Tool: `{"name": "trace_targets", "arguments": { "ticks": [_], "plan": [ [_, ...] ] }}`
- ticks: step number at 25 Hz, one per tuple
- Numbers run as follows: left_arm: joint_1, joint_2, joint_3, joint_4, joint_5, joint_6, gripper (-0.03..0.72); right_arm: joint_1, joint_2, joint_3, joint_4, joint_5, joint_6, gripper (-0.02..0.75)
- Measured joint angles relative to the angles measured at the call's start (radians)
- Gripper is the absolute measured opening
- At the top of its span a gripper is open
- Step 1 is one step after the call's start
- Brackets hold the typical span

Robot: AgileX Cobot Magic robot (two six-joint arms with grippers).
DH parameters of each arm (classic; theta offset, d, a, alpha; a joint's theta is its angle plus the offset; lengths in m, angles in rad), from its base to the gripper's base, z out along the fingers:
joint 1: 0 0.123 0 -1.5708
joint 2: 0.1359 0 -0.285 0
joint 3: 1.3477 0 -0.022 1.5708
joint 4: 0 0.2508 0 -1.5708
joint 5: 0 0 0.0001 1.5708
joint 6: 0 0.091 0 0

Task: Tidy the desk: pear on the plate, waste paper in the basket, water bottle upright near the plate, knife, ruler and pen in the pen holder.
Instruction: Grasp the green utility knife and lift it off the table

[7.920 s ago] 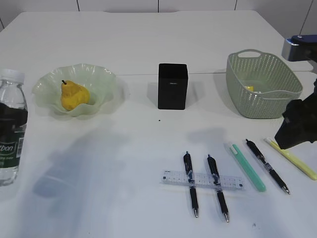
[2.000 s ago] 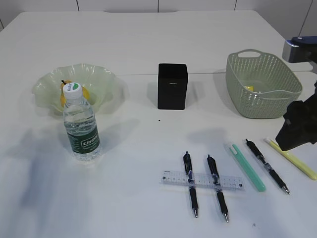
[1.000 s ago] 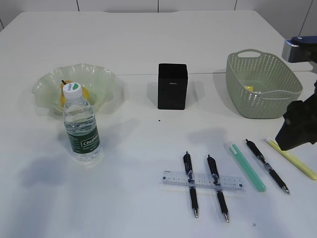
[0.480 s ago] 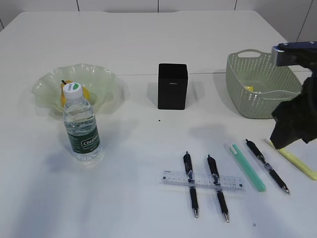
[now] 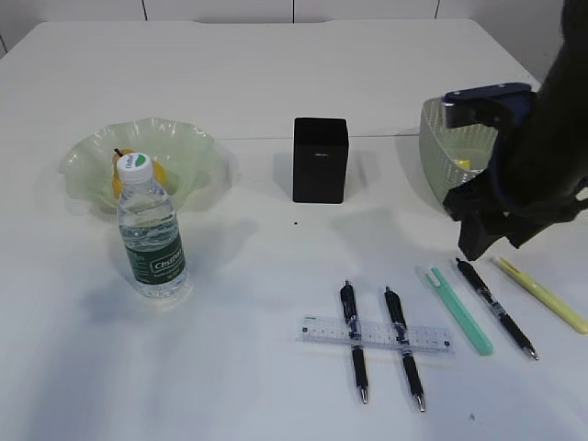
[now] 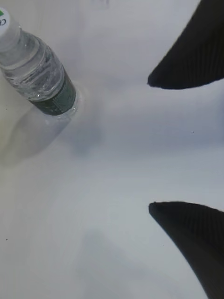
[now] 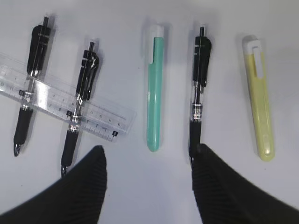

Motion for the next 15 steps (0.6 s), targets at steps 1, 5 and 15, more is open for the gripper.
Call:
{"name": "trace_targets", "arguments": {
  "ticks": [1, 5, 15],
  "plan": [
    [0.000, 0.000, 0.000, 0.000, 0.000, 0.000, 0.531, 0.004, 0.023, -0.009, -0.007, -0.005, 0.009, 0.428],
    [0.000, 0.000, 0.000, 0.000, 0.000, 0.000, 0.529, 0.006, 0.102, -0.037, -0.007, -0.018, 0.035, 0.428],
    [0.000, 0.000, 0.000, 0.000, 0.000, 0.000, 0.528, 0.006, 0.243, -0.100, -0.007, -0.037, 0.041, 0.428]
  ]
}}
